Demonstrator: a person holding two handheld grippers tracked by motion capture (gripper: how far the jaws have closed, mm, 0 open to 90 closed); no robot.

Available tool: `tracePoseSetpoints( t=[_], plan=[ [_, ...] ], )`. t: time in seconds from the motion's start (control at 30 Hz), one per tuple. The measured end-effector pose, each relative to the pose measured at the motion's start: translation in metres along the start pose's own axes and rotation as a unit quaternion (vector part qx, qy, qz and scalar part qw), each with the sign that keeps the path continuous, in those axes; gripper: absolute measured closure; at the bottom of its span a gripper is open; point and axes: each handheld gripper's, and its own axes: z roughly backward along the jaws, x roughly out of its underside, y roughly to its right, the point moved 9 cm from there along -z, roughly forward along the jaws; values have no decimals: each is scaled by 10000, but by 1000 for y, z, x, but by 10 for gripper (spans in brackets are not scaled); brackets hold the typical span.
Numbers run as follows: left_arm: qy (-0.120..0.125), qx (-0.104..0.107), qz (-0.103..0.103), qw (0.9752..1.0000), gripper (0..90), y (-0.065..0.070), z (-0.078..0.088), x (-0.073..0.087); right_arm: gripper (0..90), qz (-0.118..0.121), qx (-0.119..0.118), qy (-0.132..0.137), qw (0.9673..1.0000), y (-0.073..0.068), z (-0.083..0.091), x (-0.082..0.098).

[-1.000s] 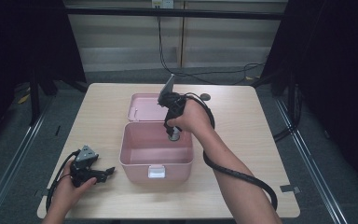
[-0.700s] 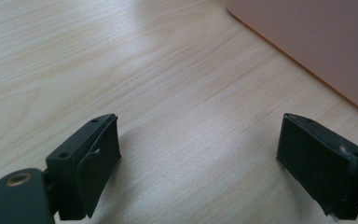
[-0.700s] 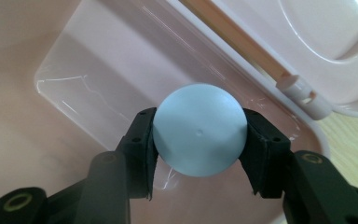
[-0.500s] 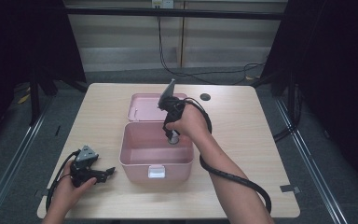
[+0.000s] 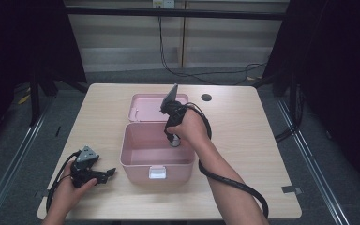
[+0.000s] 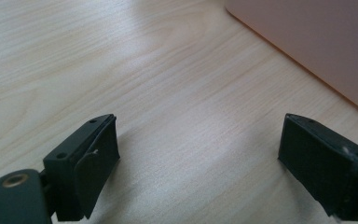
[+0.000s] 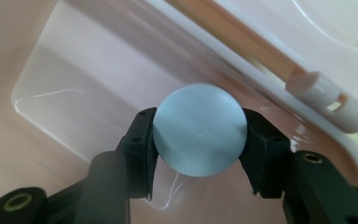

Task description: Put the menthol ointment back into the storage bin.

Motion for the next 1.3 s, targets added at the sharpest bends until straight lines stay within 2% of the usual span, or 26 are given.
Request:
tracePoseSetpoints(
  t=[0.13, 0.3, 0.67, 0.93, 1.3],
  plan=[
    [0, 0, 0, 10000, 115, 0, 0, 0, 505, -76, 16, 50, 10000, 0, -3, -1],
    [-2, 2, -1, 10000, 115, 0, 0, 0, 505, -32, 37, -6, 10000, -2, -8, 0],
    [-2, 1, 0, 10000, 115, 0, 0, 0, 505, -127, 159, 71, 9998, 0, -15, -3],
    [-1, 1, -2, 10000, 115, 0, 0, 0, 504, -54, 297, 142, 9994, 0, -17, -3],
    [0, -1, -1, 10000, 115, 0, 0, 0, 504, 17, 333, 195, 9993, 1, -18, -2]
  ],
)
